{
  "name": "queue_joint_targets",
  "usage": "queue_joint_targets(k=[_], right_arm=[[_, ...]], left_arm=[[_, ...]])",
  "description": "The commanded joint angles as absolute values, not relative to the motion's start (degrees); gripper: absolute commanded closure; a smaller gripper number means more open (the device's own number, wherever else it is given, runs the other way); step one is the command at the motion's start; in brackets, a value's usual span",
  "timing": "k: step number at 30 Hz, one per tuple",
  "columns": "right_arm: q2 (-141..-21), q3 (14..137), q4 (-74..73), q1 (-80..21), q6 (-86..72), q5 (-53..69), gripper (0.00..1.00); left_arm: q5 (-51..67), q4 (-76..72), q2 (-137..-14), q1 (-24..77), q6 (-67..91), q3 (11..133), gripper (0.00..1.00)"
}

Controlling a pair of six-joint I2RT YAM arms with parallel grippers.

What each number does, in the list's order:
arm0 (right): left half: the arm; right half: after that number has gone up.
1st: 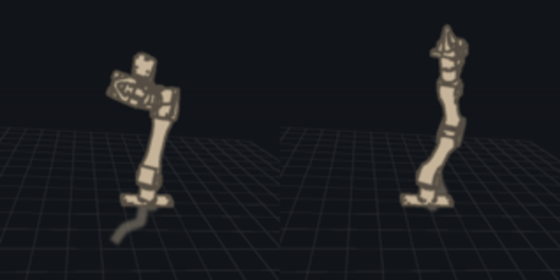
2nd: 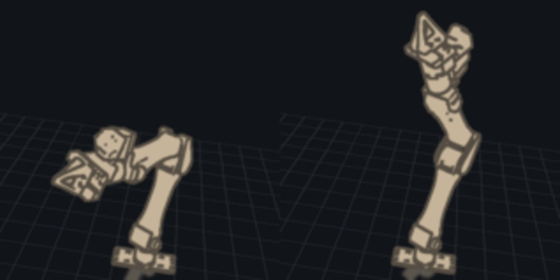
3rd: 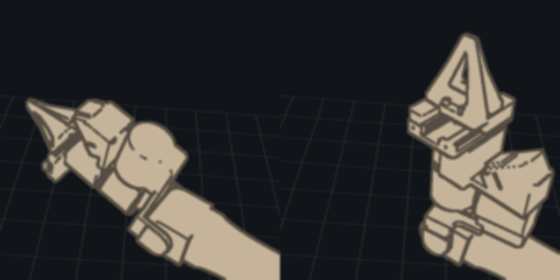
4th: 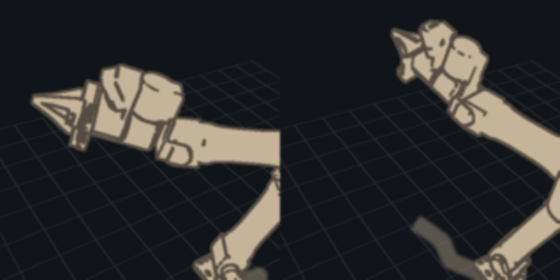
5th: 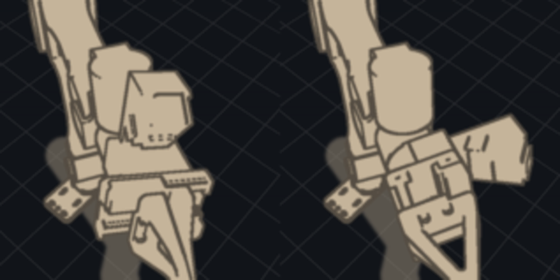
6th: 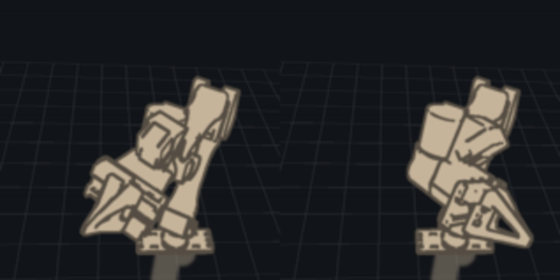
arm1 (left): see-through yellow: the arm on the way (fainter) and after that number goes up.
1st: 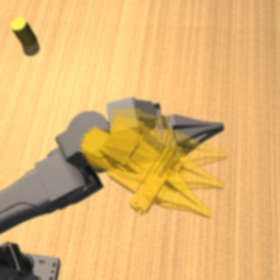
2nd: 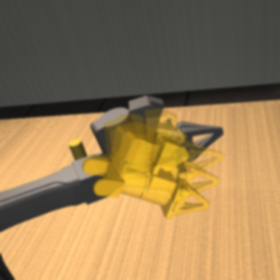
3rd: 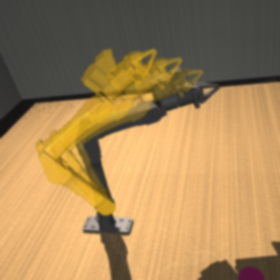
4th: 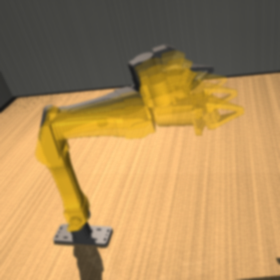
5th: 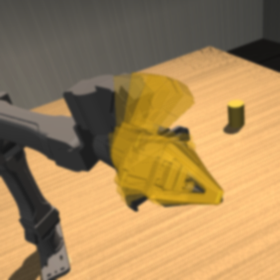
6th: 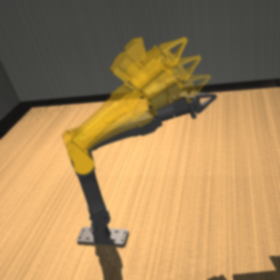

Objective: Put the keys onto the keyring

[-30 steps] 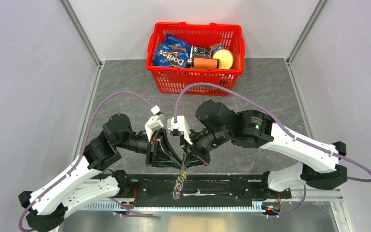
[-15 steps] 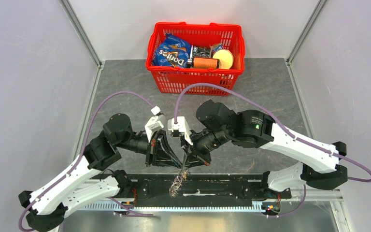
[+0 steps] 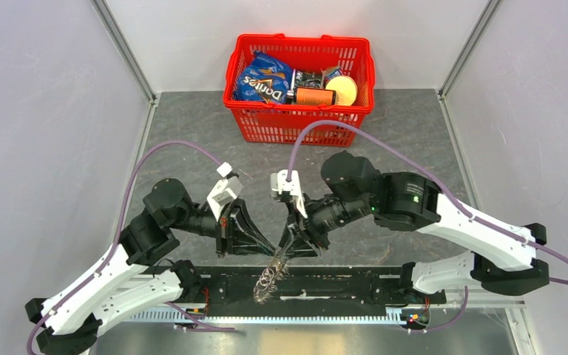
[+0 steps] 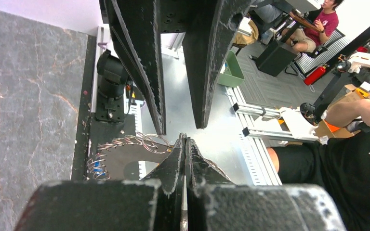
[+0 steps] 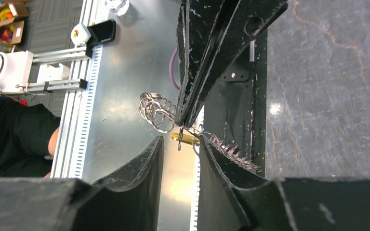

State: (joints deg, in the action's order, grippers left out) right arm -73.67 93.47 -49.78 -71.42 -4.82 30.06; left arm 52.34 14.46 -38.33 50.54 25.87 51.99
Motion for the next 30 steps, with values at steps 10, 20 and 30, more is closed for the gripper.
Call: queue_joint_targets(k=[10,20,30], right_arm=[[-64.31,86.55,-36.32,-71.63,-10.63,24.13,0.53],[-65.17,86.79,-34.71,-71.63,-11.01,24.42,0.58],[-65.83,87.54,-34.85,-71.89,-11.27,24.35,0.66]], left_arm=[[49.09,1.08,-35.57,50.71,28.7,50.71,0.98],[45.38,-4.31,-33.58,50.7,31.69,49.18,0.98],[42.69,-5.32,-32.75,50.71,32.26,48.96,0.98]])
